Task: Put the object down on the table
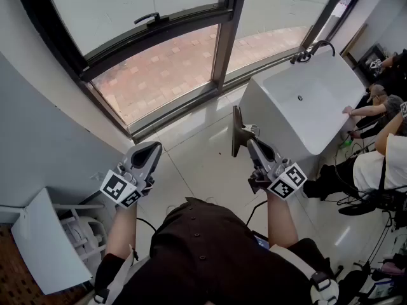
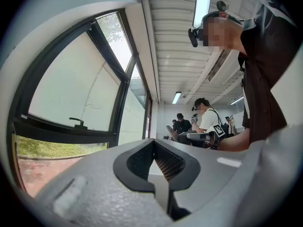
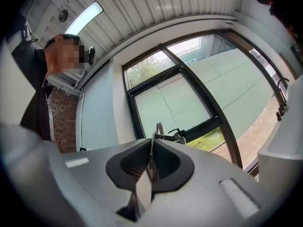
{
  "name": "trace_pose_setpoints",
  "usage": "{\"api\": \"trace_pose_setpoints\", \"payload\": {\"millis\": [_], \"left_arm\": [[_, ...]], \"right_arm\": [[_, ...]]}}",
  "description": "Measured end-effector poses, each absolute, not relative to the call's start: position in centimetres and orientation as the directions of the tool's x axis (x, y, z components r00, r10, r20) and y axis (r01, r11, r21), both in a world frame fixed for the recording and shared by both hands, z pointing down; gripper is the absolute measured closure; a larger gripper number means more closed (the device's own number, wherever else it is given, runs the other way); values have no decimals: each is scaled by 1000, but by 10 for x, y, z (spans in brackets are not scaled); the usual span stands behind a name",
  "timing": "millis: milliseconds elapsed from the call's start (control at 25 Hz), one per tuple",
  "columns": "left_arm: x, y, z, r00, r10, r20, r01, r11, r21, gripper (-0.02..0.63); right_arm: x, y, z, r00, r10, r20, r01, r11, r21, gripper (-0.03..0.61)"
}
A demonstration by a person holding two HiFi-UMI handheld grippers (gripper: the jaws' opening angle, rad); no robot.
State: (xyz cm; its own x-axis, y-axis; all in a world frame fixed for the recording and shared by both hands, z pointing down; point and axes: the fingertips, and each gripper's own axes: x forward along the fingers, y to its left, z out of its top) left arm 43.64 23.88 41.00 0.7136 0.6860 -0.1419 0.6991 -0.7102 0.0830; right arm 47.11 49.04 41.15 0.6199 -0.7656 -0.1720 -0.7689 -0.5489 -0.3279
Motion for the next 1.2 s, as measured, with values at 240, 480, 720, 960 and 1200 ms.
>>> {"api": "trace_pose_setpoints", "payload": {"millis": [240,480,720,960,1200], "left_arm": [[433,260,411,742,654,-148,669,-737,96,614],[414,260,422,813,569,-123,581,-804,128,614],[381,234,432,861,500,-96,509,-849,143,614],[360,192,427,891,440,-113,452,-882,132,614],[327,140,411,928,348,-131,362,-926,104,614]], "right_arm": [[473,510,411,586,-792,-169,-791,-515,-330,560],[479,509,424,516,-843,-151,-822,-438,-365,560],[476,473,441,442,-885,-146,-847,-358,-392,561],[466,420,443,388,-910,-147,-861,-301,-409,561],[472,352,418,271,-947,-170,-905,-191,-380,560]]}}
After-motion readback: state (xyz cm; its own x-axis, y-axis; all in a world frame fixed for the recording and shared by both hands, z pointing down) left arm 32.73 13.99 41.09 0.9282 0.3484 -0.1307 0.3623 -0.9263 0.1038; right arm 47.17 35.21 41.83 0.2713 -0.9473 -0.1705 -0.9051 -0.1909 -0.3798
